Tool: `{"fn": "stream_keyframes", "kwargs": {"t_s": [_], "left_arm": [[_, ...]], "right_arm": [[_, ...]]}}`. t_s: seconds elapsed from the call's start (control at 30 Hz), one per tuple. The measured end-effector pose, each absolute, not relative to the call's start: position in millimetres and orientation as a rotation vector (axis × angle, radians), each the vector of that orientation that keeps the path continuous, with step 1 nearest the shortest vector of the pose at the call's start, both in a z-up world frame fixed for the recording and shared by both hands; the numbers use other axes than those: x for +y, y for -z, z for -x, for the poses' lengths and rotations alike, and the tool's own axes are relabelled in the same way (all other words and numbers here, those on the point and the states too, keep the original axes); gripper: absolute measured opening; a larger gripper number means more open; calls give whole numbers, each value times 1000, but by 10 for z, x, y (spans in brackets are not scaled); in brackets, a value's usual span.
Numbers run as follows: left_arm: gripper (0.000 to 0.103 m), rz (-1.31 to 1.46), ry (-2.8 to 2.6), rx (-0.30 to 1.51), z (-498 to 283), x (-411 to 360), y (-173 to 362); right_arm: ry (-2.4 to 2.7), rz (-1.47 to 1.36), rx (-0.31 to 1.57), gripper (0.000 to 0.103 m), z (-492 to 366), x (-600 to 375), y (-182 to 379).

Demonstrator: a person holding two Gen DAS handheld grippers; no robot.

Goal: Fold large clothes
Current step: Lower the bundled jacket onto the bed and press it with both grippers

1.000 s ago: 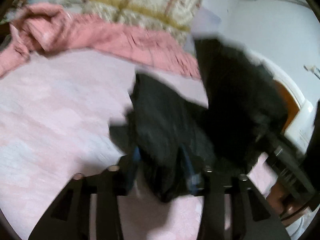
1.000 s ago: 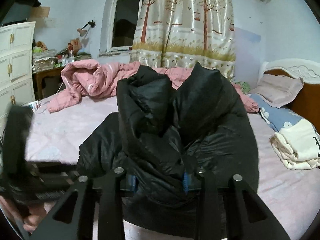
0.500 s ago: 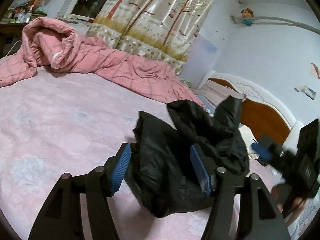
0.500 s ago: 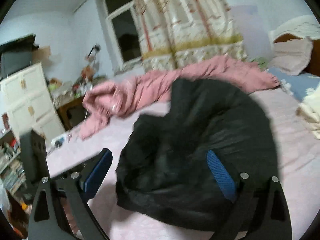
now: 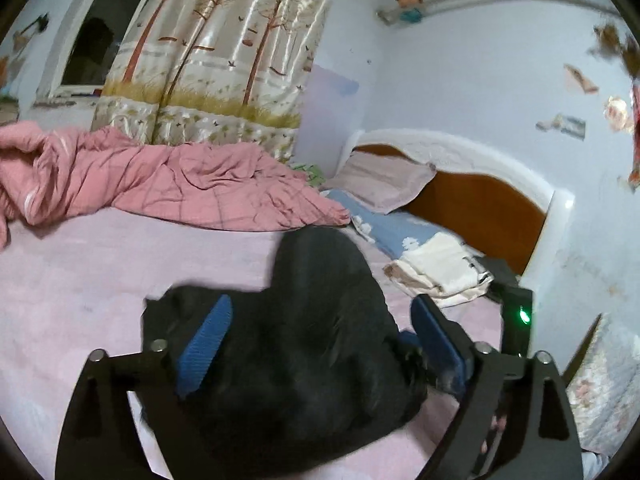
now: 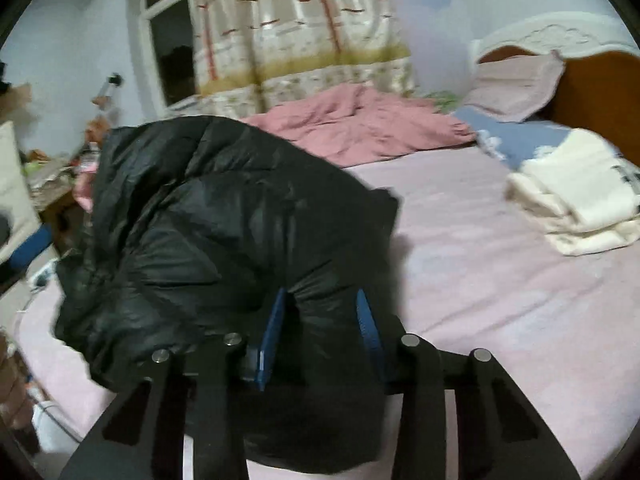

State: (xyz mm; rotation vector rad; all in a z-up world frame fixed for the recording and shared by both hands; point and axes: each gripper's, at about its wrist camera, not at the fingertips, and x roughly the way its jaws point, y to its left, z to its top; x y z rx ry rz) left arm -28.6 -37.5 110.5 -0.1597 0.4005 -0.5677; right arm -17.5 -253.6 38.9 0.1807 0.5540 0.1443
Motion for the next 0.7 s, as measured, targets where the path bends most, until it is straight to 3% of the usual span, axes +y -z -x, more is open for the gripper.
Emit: {"fn": "stream_keyframes", "kwargs": {"t_s": [0.13,0.2,0.23,0.27,0.37,0.43,0.5,0.57,0.6,0.7], "left_arm": [[90,151,419,503,-81,-524,-997],[65,138,369,584,-248,-537,-864],[34,126,342,617,-298,-528,-801],[12,134,370,633,-320,-496,-743],[11,102,355,574,-201,-368,-706],[13,64,316,578,-176,-325,-626],[24,49,279,581,-169,-261,-517],[48,4,223,552,-137,-209,-430],[53,-25,191,538,-144,-185,-392],[58,-50,174,550,-181,-148,-277]], "right_arm": [[-211,-162,551,41,162,-2376,-371],[-228,-182,549,41,180,-2326,-331],[-234,-188,549,41,177,-2314,-323],[-250,-190,550,41,171,-2292,-315],[-254,-150,552,42,178,-2181,-336],[-203,-64,546,52,211,-2084,-337],[-145,-28,532,69,249,-2054,-330],[-154,-69,538,70,259,-2103,-312],[-154,-87,544,71,258,-2131,-303],[-133,-95,547,78,249,-2193,-302]]}}
